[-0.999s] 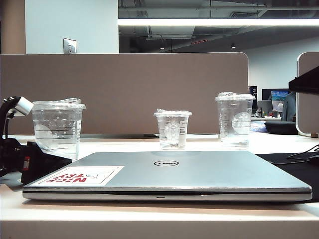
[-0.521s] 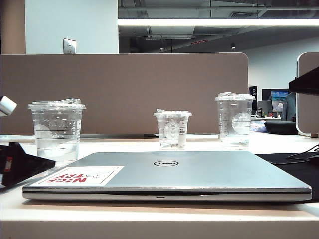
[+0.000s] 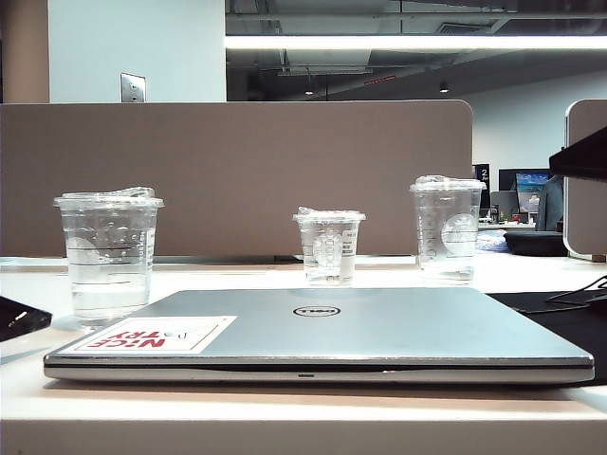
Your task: Pick up the coffee cup on the left and place it on the left side of the laptop.
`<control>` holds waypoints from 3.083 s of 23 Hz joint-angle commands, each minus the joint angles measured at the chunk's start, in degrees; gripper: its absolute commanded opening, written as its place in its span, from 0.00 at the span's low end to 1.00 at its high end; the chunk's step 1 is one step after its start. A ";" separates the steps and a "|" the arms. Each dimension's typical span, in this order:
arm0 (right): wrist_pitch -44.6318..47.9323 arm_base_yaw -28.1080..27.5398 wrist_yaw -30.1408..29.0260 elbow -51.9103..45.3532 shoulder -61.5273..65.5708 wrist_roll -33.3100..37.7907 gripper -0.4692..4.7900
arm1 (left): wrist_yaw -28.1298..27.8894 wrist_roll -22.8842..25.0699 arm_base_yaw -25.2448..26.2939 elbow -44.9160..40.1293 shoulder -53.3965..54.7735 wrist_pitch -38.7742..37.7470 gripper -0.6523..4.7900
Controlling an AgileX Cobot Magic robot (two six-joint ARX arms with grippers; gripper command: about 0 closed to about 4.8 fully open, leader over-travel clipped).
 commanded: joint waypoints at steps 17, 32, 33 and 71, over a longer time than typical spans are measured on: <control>0.98 -2.36 0.00 -0.24 -0.46 -0.02 0.08 | -20.44 -14.88 0.02 -5.97 -36.94 -1.01 0.11; 1.42 -37.55 0.04 -0.26 -6.25 -0.02 0.08 | -22.43 -18.27 0.02 -5.90 -56.61 -5.53 0.11; 1.42 -38.88 0.07 -0.26 -6.25 -0.02 0.08 | -22.43 -18.27 0.02 -5.90 -57.61 -6.32 0.11; 1.42 -34.58 0.02 -0.24 -6.25 -0.02 0.08 | -33.83 -10.56 0.00 -4.98 -101.81 -62.05 0.11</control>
